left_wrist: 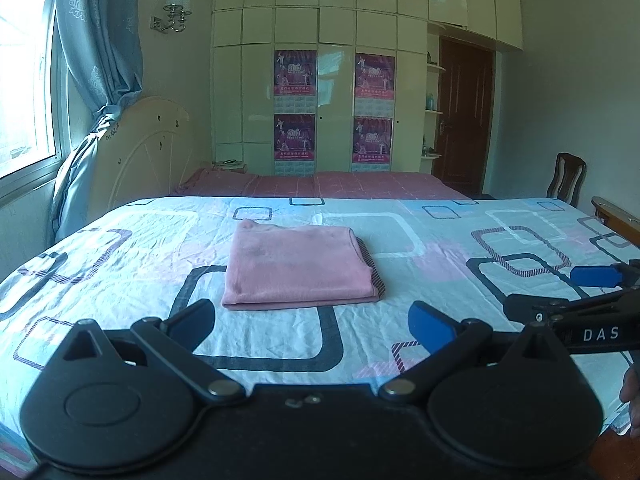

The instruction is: Fold small clothes

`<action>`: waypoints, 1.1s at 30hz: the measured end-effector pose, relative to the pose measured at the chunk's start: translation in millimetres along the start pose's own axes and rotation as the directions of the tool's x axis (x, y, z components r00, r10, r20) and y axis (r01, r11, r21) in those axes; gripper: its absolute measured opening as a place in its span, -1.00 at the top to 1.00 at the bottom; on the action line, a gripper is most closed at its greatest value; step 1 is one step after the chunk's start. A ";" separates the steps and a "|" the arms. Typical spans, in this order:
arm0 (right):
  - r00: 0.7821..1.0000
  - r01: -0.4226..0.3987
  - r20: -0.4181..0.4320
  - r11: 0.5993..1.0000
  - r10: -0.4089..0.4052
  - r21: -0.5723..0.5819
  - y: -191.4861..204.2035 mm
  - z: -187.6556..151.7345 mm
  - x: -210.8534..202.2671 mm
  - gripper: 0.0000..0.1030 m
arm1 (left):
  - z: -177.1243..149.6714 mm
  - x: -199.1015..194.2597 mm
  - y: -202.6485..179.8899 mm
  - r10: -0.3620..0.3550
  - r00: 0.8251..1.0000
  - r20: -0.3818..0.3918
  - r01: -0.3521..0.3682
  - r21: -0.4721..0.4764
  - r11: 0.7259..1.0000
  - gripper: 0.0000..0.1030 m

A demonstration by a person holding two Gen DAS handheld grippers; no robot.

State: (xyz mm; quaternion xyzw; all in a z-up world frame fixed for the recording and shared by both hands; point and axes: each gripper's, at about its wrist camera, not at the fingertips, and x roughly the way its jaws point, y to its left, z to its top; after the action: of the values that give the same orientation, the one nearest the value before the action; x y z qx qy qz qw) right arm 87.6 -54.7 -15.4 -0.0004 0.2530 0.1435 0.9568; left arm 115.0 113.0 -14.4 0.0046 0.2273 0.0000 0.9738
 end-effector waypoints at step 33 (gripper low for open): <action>1.000 -0.011 0.013 0.999 0.010 0.043 -11.3 5.1 -10.7 -1.00 | -2.6 0.3 1.5 0.010 1.000 0.009 -0.009 -0.021 1.000 -0.99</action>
State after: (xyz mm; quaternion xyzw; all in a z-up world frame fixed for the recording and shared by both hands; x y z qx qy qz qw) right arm 84.3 -68.1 -6.6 0.0223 0.2498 0.1433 0.9574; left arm 114.1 114.5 -16.9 -0.0047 0.2228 0.0070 0.9748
